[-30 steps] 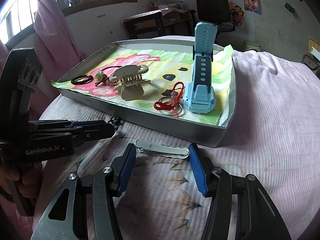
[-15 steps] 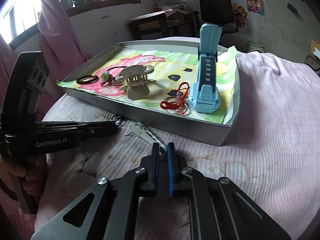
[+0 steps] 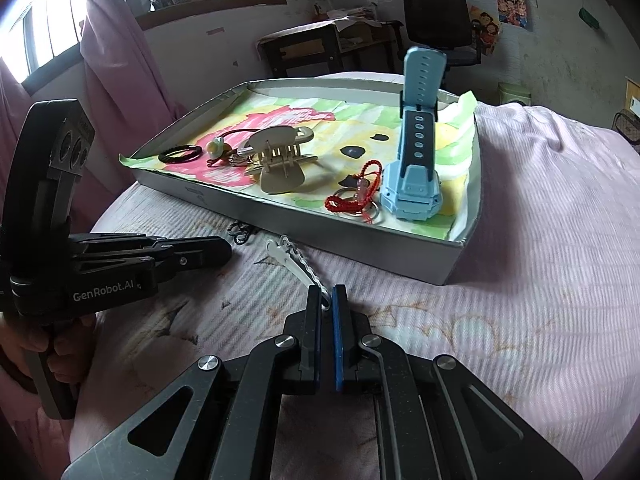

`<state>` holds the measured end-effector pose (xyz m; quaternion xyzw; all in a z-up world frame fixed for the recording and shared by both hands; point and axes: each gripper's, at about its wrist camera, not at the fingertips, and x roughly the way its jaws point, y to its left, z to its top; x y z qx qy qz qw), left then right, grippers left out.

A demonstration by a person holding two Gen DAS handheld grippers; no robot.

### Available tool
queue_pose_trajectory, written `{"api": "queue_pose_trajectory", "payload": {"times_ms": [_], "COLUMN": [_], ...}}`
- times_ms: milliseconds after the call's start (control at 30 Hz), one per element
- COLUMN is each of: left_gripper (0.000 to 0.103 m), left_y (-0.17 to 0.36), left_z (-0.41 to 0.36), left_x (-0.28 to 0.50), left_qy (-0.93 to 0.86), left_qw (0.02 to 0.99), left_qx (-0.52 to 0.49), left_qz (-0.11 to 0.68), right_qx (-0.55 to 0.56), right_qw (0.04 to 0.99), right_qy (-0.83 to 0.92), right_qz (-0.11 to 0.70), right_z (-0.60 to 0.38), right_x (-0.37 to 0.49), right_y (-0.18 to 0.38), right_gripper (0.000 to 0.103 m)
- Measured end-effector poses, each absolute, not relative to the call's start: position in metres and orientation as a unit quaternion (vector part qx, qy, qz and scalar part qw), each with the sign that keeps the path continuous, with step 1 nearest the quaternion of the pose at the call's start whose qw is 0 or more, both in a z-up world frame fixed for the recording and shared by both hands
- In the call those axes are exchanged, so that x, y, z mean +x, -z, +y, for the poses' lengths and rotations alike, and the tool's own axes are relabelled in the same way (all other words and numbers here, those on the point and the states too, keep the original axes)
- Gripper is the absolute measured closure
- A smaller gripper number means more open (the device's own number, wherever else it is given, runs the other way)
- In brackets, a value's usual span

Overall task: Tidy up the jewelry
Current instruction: 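Grasp the chain strap with the left tool while the right tool holds the white clip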

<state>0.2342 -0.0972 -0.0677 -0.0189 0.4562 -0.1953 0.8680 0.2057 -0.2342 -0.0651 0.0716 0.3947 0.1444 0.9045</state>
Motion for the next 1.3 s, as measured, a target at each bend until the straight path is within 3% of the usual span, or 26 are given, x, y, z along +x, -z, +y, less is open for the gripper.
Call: {"api": "queue_pose_trajectory", "payload": {"times_ms": [100, 300, 800, 867, 1033, 1300], "left_gripper": [0.098, 0.067, 0.067, 0.069, 0.089, 0.091], "left_y": [0.067, 0.061, 0.063, 0.064, 0.065, 0.066], "left_z": [-0.096, -0.098, -0.104, -0.106, -0.106, -0.101], "left_x": [0.233, 0.227, 0.244, 0.245, 0.247, 0.234], "left_qy": [0.195, 0.202, 0.207, 0.204, 0.193, 0.199], "left_qw": [0.868, 0.875, 0.870, 0.870, 0.871, 0.874], "left_qx": [-0.019, -0.008, 0.009, 0.012, 0.016, 0.017], "left_qz": [0.455, 0.439, 0.448, 0.448, 0.452, 0.444], "right_qx": [0.070, 0.066, 0.049, 0.049, 0.047, 0.054], "right_qw": [0.904, 0.899, 0.898, 0.898, 0.900, 0.904], "right_qy": [-0.145, -0.156, -0.164, -0.164, -0.163, -0.170], "right_qz": [0.397, 0.404, 0.405, 0.405, 0.401, 0.390], "right_z": [-0.234, -0.233, -0.225, -0.226, -0.225, -0.225], "right_x": [0.205, 0.202, 0.208, 0.207, 0.206, 0.197], "right_y": [0.065, 0.065, 0.065, 0.065, 0.065, 0.062], "right_gripper": [0.098, 0.098, 0.098, 0.098, 0.098, 0.100]}}
